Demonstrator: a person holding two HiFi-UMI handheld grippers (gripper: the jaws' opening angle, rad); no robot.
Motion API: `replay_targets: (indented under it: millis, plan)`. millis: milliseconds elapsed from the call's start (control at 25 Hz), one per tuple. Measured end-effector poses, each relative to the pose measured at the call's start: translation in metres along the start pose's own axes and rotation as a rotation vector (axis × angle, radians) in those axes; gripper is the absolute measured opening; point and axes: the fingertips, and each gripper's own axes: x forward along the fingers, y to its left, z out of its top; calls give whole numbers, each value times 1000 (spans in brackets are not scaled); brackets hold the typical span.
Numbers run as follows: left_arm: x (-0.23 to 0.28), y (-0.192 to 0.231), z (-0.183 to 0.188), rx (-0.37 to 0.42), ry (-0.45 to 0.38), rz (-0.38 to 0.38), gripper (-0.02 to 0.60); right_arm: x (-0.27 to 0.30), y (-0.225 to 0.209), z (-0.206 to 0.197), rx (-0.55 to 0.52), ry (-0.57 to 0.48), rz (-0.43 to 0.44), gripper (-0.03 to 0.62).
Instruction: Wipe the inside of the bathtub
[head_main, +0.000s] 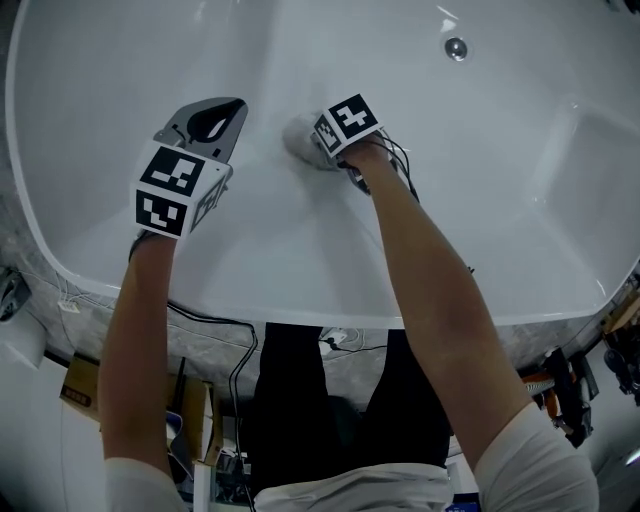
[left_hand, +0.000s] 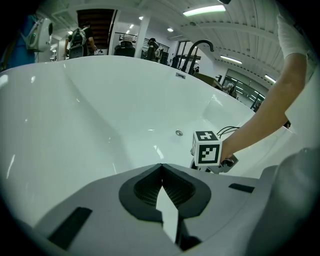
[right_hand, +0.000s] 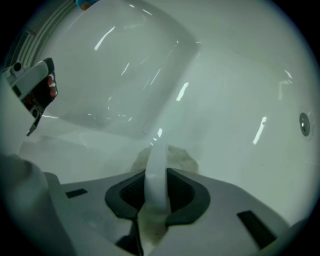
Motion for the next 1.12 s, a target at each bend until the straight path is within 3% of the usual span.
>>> replay_targets:
  millis: [640,960,1120]
  plan:
    - [-41,58,-28,-86,14,81,11,35,70,74,-71,-58,54,97]
    - [-44,62,-20,-123,-17,75,11,37,92,90,-126,-80,71,97]
    - [-48,60,-14,-127,-31,68,11,20,103,93,-98,-149,111,97]
